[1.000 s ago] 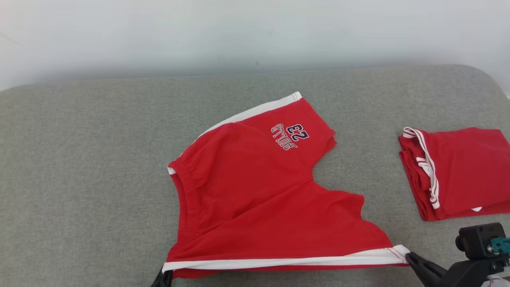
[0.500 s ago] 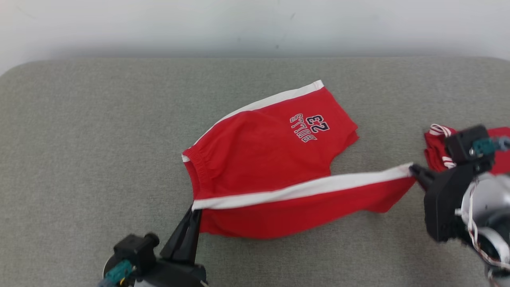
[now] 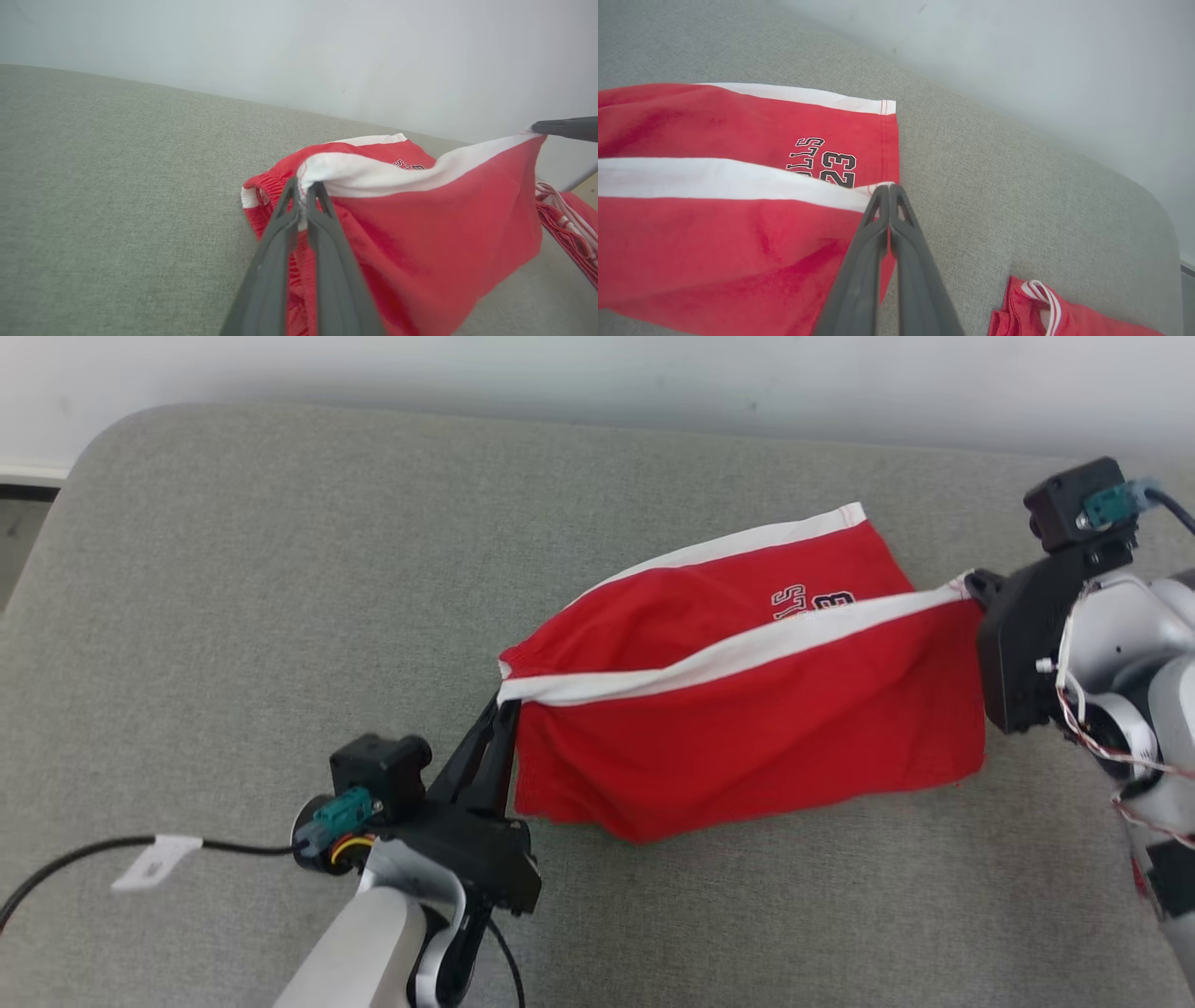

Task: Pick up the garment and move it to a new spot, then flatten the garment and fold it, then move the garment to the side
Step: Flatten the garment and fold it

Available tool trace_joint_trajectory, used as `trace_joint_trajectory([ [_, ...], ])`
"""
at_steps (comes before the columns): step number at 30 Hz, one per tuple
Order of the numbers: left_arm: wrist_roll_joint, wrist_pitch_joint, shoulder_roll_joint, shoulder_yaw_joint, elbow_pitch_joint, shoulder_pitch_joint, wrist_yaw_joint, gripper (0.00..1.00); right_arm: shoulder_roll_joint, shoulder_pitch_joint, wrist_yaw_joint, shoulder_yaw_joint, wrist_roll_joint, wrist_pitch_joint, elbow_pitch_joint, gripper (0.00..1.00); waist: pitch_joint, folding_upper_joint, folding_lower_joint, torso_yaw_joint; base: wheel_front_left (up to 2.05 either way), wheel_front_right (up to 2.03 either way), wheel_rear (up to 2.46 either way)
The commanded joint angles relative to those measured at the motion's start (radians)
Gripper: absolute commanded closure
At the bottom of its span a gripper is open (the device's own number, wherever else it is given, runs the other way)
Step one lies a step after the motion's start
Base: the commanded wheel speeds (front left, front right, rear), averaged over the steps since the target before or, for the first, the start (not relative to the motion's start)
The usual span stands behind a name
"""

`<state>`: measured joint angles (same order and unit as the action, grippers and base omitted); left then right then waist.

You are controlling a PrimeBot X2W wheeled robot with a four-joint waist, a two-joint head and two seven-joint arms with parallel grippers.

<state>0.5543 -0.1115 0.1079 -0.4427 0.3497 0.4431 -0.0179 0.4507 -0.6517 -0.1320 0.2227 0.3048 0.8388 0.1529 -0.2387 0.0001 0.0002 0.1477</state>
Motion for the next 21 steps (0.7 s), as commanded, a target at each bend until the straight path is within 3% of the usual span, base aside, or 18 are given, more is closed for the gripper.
trace_joint_trajectory([
  [1, 0.002, 0.005, -0.011, -0.002, 0.017, 0.037, 0.002, 1.0, -0.003, -0.037, 0.002, 0.011, -0.004, -0.022, 0.039, 1.0, -0.02, -0.0001, -0.0002, 0.019, 0.0, 0.0, 0.0],
  [11, -0.019, 0.065, -0.035, -0.032, 0.156, 0.207, 0.042, 1.0, -0.01, -0.256, 0.002, 0.112, -0.057, -0.184, 0.298, 1.0, -0.071, -0.0001, -0.0002, 0.03, 0.0, 0.0, 0.0],
  [21, 0.013, 0.049, -0.053, -0.06, 0.248, 0.305, 0.058, 1.0, -0.006, -0.406, 0.002, 0.185, -0.111, -0.329, 0.513, 1.0, -0.108, -0.0001, -0.0002, 0.052, 0.0, 0.0, 0.0],
])
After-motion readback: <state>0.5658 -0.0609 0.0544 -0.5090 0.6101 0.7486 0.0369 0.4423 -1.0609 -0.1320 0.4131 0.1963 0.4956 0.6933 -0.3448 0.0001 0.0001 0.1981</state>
